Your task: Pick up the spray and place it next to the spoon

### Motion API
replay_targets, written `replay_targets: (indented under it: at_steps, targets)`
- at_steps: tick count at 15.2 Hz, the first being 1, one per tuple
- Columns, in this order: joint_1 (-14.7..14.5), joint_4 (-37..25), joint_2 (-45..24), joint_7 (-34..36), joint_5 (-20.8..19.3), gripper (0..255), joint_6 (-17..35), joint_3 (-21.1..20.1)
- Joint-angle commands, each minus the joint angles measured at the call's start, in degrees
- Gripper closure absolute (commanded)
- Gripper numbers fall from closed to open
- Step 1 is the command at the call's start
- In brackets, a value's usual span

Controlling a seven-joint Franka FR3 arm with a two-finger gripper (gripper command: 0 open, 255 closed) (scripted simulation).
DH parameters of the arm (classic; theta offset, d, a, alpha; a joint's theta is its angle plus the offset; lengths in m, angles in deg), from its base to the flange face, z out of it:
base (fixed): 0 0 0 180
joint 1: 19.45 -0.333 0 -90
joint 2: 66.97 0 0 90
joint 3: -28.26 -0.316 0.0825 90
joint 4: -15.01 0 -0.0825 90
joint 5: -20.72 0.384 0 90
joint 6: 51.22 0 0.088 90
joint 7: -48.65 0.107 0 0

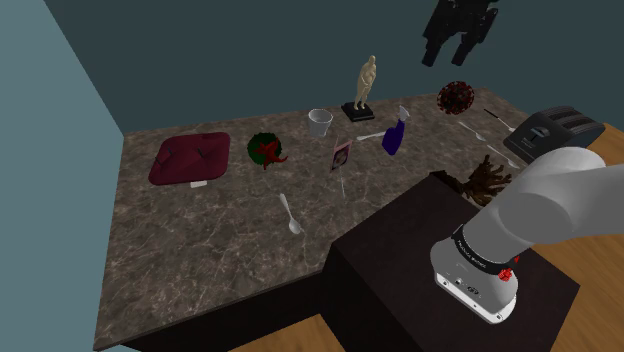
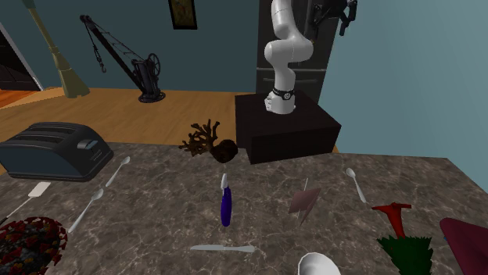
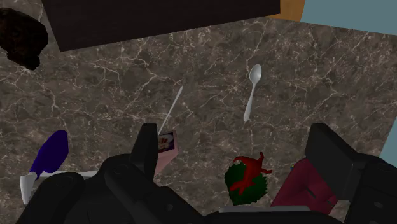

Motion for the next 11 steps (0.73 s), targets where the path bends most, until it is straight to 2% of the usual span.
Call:
replay_targets:
  at_steps: [1, 11]
  targets:
    - [0.0, 0.0, 0.0, 0.0, 0.0, 0, 0.0, 0.0]
    - [3.03, 5.89, -9.06, -9.57, -6.04, 0, 14.94, 7.93]
